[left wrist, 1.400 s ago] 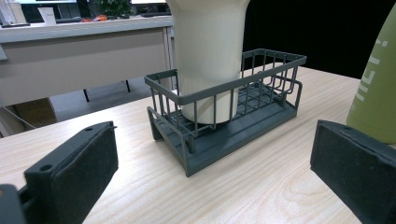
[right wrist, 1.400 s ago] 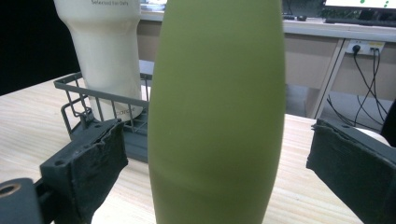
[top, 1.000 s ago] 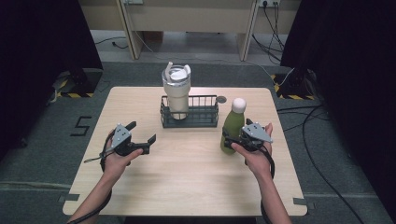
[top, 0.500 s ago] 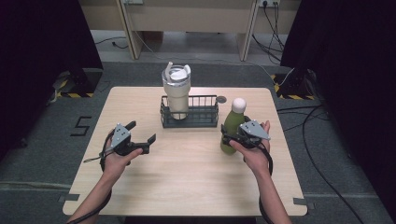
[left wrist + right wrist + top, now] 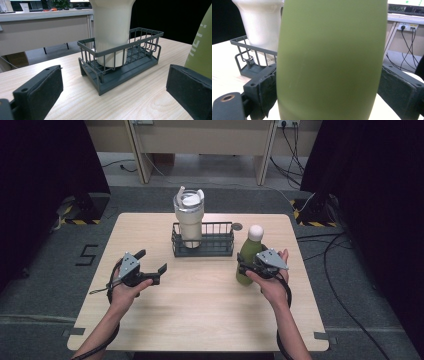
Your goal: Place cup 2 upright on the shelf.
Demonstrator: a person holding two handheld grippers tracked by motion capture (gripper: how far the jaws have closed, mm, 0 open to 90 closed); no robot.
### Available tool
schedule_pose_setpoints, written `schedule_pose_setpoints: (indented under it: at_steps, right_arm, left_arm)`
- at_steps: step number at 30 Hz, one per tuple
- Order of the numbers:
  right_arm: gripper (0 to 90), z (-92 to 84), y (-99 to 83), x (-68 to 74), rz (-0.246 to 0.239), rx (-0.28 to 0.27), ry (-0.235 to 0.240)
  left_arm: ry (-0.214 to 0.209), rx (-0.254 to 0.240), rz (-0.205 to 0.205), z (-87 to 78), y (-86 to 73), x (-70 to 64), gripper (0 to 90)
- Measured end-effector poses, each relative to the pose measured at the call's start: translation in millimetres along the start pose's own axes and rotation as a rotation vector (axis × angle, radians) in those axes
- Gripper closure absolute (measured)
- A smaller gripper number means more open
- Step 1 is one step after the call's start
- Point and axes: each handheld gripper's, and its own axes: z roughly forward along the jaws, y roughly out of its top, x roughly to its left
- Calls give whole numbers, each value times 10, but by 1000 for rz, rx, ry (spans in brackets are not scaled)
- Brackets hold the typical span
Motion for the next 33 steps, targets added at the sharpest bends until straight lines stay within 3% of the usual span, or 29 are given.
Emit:
schedule_pose_setpoints:
  at_steps: [4, 8, 20, 26, 33]
  right_arm:
    - [134, 13, 1, 0, -1, 2, 6]
    - [213, 28, 13, 13, 0, 1, 19]
    - [220, 32, 28, 21, 5, 7, 21]
    - [221, 29, 40, 33, -15, 10, 23]
    - [221, 15, 104, 36, -10, -11, 18]
  left_arm:
    - [-1, 1, -1, 3, -2, -1, 0]
    - [-1, 0, -6, 5, -5, 6, 0]
    - [1, -1, -17, 5, -8, 15, 0]
    - [1, -2, -19, 8, -11, 14, 0]
    - [4, 0, -21, 9, -16, 25, 0]
